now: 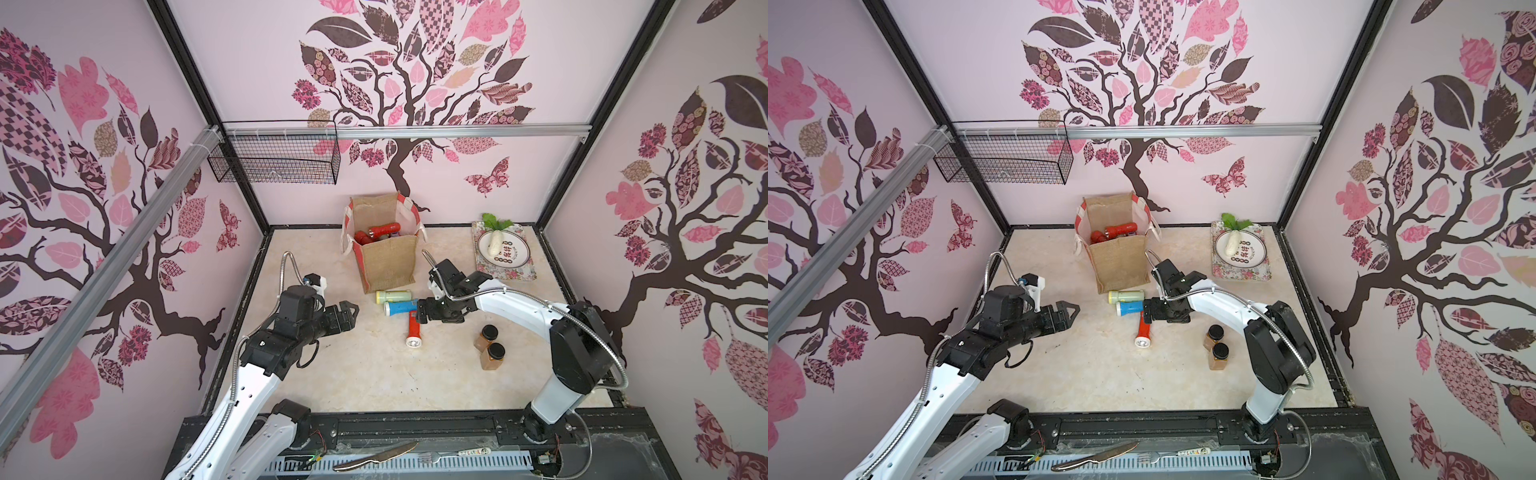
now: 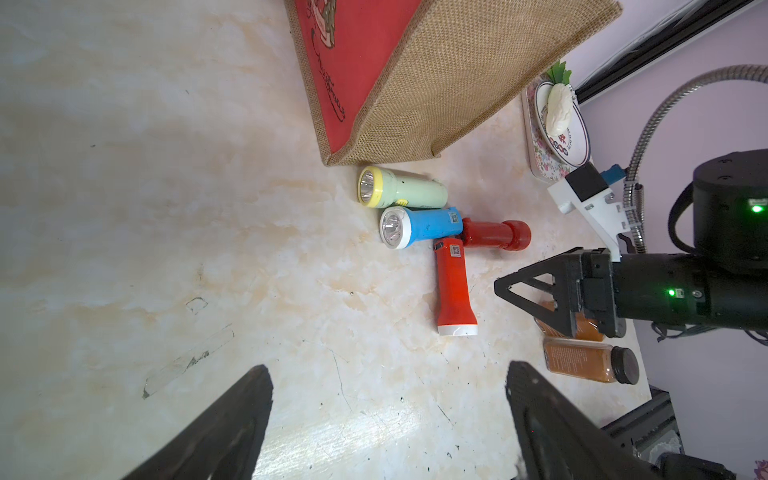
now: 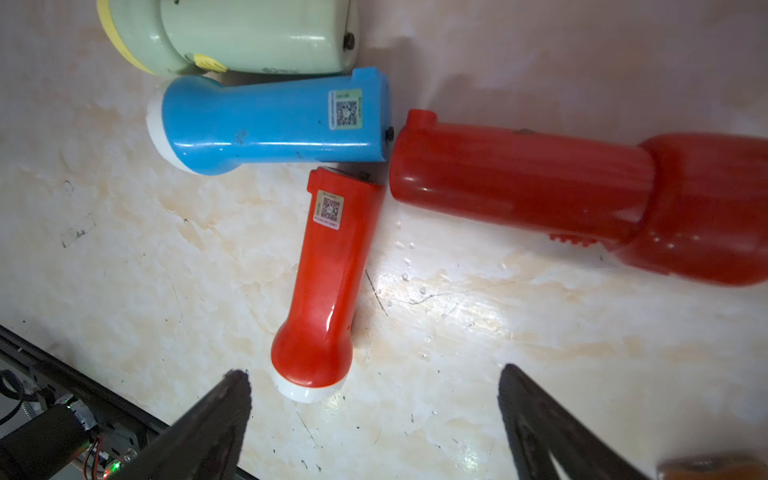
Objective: Put the flashlights into the tote bags
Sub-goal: Pick up the flashlight from the center of the board.
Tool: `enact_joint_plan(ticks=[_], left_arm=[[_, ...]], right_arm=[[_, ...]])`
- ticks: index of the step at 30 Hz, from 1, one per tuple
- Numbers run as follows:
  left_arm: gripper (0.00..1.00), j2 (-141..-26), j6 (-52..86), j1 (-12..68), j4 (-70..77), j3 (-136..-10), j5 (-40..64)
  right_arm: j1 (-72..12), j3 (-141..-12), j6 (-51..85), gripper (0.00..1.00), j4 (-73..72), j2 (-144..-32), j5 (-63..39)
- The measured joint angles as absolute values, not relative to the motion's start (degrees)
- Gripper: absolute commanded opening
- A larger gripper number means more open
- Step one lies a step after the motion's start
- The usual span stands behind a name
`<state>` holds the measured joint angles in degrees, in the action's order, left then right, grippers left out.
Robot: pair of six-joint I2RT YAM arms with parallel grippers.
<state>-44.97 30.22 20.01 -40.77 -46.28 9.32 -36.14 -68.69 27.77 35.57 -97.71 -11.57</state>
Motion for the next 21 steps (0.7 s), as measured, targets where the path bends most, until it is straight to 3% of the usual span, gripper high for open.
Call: enact_joint_plan(ticks=[21], left_arm=[[0.91, -38.15, 34.11, 20.01, -39.11, -39.42, 9.17]], right_arm=[[-39.13, -69.95, 30.61, 0.8, 31.18, -106.54, -12.86]])
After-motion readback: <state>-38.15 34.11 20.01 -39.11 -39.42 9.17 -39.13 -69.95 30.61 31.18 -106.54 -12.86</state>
